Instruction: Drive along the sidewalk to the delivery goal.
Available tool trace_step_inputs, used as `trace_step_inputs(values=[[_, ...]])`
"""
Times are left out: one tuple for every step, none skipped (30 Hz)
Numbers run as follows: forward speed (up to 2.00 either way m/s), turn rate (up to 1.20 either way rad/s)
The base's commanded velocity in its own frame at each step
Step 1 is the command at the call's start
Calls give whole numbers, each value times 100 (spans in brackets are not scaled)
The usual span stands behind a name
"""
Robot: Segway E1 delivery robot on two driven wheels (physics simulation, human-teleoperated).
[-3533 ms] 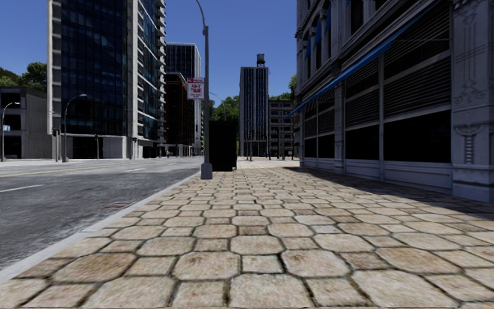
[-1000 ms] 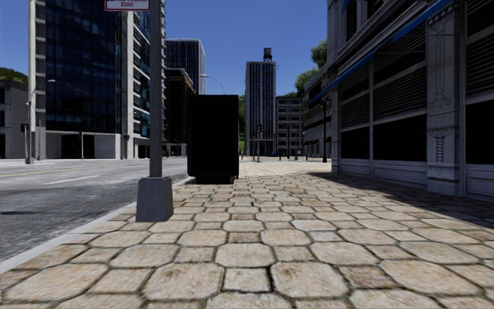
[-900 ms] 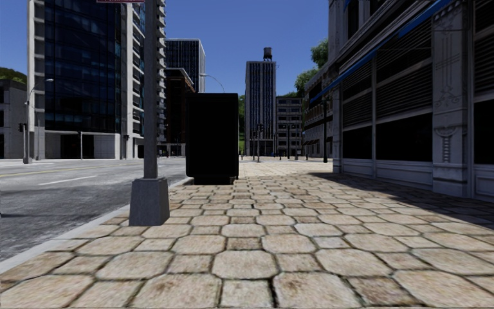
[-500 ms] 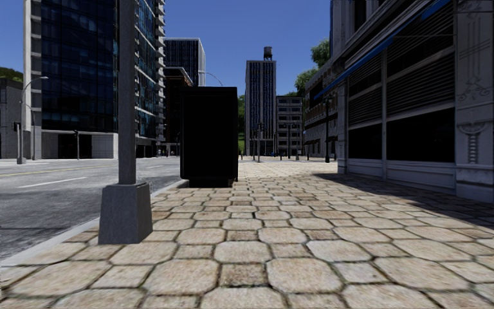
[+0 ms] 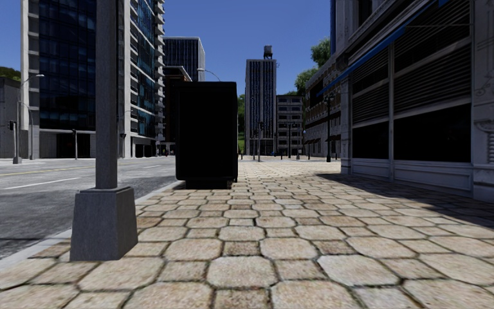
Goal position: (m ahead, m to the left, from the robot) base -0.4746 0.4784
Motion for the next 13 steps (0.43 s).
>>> trace_step_inputs(values=[[0, 0], [0, 0], [0, 0], [0, 0], [0, 0], [0, 0], [0, 0], [0, 0], [0, 0], [0, 0], [0, 0], [0, 0], [0, 0]])
